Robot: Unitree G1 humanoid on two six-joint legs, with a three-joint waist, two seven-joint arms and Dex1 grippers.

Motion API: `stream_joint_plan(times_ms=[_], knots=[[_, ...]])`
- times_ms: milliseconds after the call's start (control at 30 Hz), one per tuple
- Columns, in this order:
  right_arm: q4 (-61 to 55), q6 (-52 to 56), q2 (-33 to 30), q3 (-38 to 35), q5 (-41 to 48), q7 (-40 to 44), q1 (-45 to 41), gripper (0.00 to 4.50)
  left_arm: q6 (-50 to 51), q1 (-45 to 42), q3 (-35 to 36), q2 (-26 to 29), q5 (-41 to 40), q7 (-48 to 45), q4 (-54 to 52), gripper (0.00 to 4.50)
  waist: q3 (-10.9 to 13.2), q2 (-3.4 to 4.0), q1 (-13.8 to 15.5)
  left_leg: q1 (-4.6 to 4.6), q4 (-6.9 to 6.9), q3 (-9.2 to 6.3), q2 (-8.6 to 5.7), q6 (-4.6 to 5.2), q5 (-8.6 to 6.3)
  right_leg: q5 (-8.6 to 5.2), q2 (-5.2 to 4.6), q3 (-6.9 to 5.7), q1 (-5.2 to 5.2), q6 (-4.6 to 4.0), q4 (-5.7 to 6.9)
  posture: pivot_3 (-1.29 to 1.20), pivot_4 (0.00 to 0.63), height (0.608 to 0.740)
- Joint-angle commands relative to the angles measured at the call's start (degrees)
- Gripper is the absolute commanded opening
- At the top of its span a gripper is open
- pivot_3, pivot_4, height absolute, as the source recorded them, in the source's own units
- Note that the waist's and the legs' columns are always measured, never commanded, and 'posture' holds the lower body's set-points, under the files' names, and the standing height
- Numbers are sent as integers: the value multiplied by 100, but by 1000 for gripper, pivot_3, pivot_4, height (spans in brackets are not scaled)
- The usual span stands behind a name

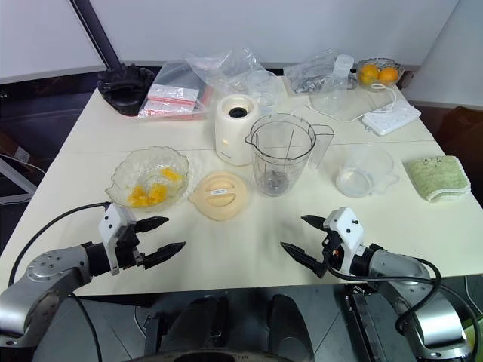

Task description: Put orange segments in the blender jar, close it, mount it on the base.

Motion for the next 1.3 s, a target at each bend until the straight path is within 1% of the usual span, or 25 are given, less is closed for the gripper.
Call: stream_joint_plan(times_ms=[33,767,1000,1067,1167,1233,1300], knots=[[-238,-22,-64,-56,66,17,-83,4500,-26,-37,123,26,-72,23,-182,4451,0,0,-3,0,0,0,0,0,0,0,0,0,0,0,0,0,150,740],[-241,-27,-14,77,-53,-76,-181,4500,-1,-181,134,56,-82,44,-214,4451,0,0,-4,-5,-2,0,0,-5,-3,0,-3,1,-5,-1,-3,0,150,740],[-268,-7,-42,117,-36,-88,-252,4500,50,-297,243,128,-113,70,-177,4451,0,0,-4,-6,-5,0,0,-4,-3,-1,-3,1,-7,-1,-5,0,150,740],[-288,22,-53,128,-20,-89,-302,4500,113,-452,336,163,-136,110,-74,4451,1,-1,-4,-7,-5,0,0,-4,-3,-1,-3,1,-7,-1,-5,0,150,740],[-426,163,-71,144,104,-89,-442,4500,82,-887,470,371,-31,71,272,4451,4,-5,8,-7,-4,-1,0,-4,-2,0,-3,-3,-7,-1,-5,0,150,740],[-604,379,-67,147,293,-101,-615,4500,-21,-1303,476,678,168,-76,705,4451,4,-6,5,-7,-3,-1,0,-3,-2,0,-2,-7,-8,-2,-4,0,150,740],[-803,648,-122,176,518,-74,-848,4500,119,-1869,259,1199,490,-246,1320,4451,7,-9,6,-8,-3,-1,0,5,3,0,-1,-13,-9,-2,-3,0,150,740]])
